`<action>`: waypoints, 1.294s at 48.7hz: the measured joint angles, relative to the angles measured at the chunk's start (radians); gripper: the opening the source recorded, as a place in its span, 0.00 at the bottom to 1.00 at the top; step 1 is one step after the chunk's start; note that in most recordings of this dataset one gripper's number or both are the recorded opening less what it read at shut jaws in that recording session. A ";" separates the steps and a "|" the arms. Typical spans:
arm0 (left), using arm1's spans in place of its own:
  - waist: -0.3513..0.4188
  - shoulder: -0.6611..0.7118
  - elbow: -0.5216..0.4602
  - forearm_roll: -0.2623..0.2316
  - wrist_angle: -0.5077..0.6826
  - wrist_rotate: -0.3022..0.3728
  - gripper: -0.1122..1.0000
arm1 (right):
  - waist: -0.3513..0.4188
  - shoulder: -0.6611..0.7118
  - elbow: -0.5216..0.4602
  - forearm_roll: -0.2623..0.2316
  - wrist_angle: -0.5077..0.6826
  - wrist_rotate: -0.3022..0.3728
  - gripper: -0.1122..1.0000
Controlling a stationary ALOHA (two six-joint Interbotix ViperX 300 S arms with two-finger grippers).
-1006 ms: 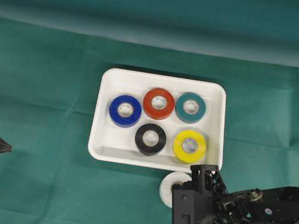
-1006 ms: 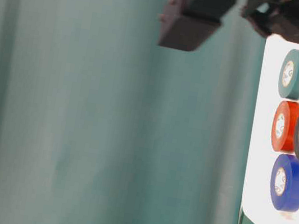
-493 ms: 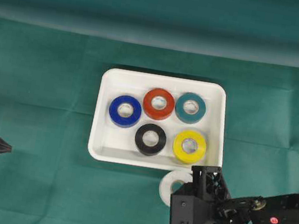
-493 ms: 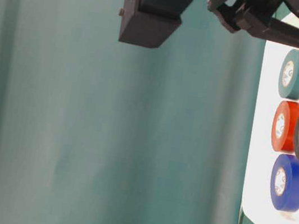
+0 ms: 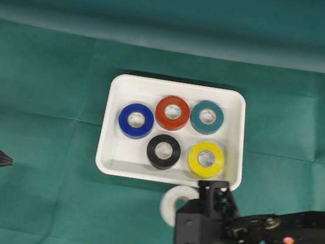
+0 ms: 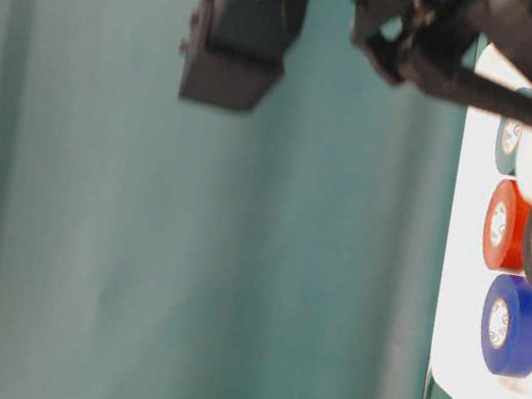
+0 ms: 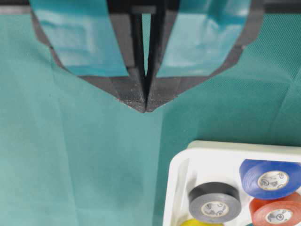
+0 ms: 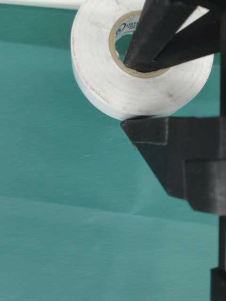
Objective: Put the tape into the white case with the right arm.
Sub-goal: 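Grasp the white roll and carry it into the tray's lower left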
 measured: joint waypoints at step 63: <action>0.000 -0.002 0.000 0.000 0.000 0.000 0.10 | -0.259 0.187 -0.278 -0.011 -0.038 -0.166 0.12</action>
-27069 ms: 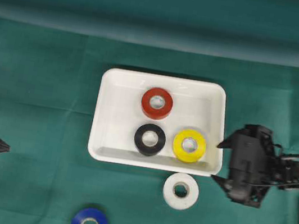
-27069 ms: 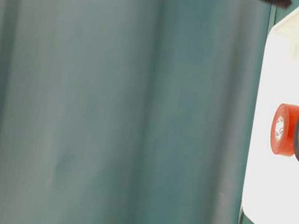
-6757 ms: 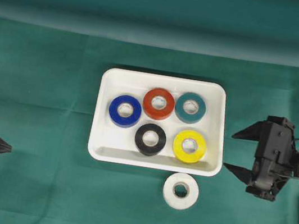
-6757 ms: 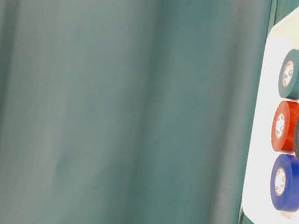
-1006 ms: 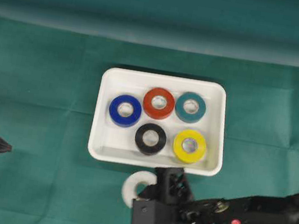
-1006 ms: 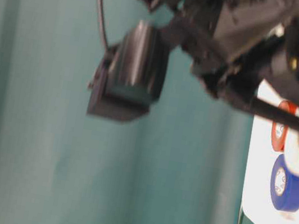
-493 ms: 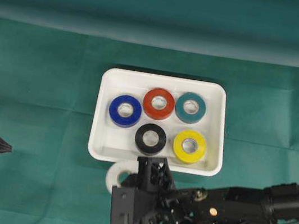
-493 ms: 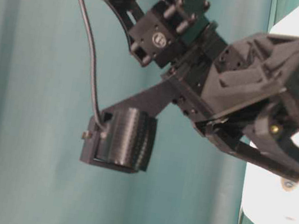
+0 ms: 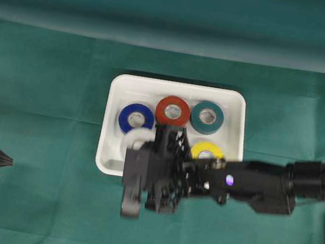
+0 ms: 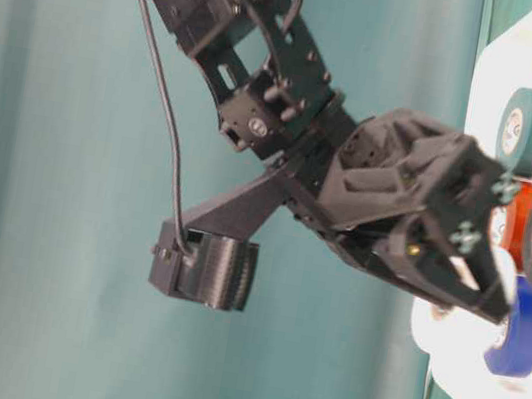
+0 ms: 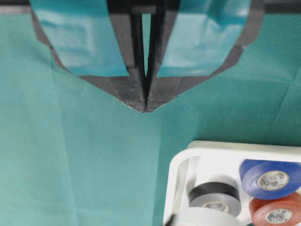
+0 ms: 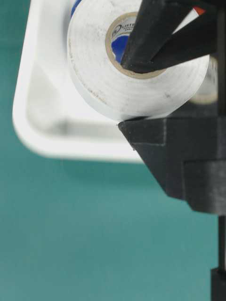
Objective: Put the tape into the white case with the right arm.
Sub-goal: 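Grasp the white roll and carry it into the tray's lower left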
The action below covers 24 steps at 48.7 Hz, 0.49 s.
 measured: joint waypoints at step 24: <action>-0.002 0.000 0.000 0.000 0.000 0.000 0.10 | -0.040 0.003 0.000 -0.011 -0.095 -0.038 0.12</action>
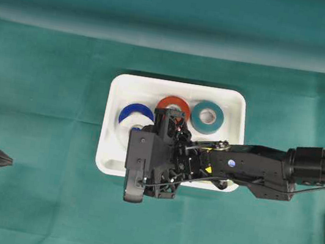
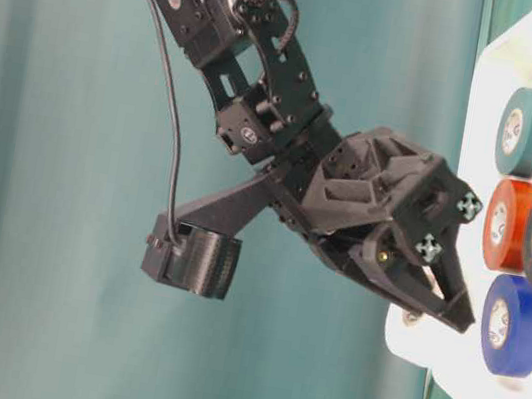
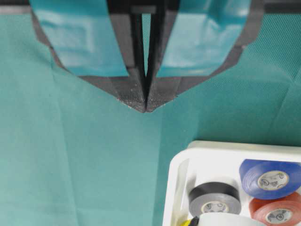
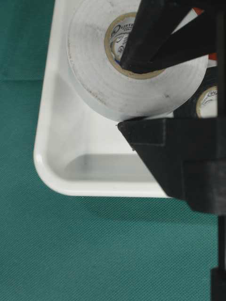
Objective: Put the tape into the white case with the right arm.
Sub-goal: 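Grasp the white roll and carry it into the tray's lower left, then release the white roll and withdraw the right gripper right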
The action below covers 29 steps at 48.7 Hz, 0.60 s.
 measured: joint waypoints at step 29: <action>0.000 0.002 0.000 0.000 0.002 0.000 0.10 | 0.000 0.015 0.000 -0.002 -0.011 0.000 0.65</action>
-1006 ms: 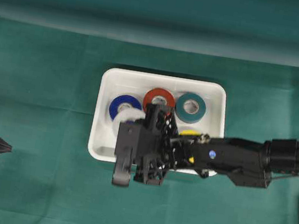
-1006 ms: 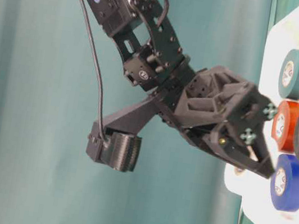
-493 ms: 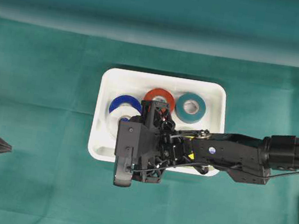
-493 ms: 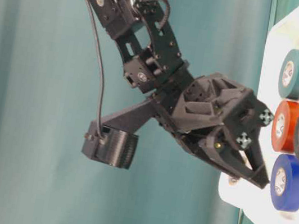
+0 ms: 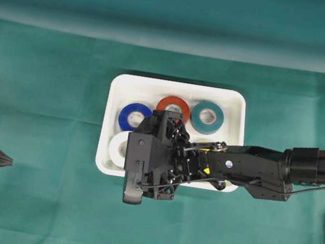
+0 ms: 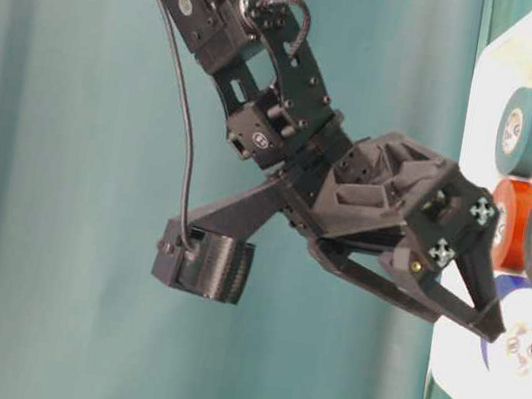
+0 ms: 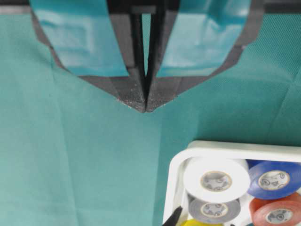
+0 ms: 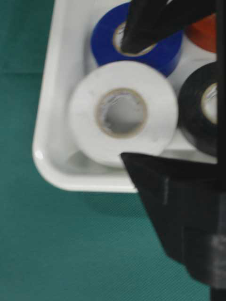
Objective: Put the tape into the white case with the right arm.
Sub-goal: 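Release the white roll and withdraw the right gripper right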
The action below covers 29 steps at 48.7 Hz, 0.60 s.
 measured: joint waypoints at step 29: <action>0.002 -0.002 0.000 0.000 0.000 0.000 0.10 | -0.002 -0.224 0.259 0.000 0.054 0.021 0.64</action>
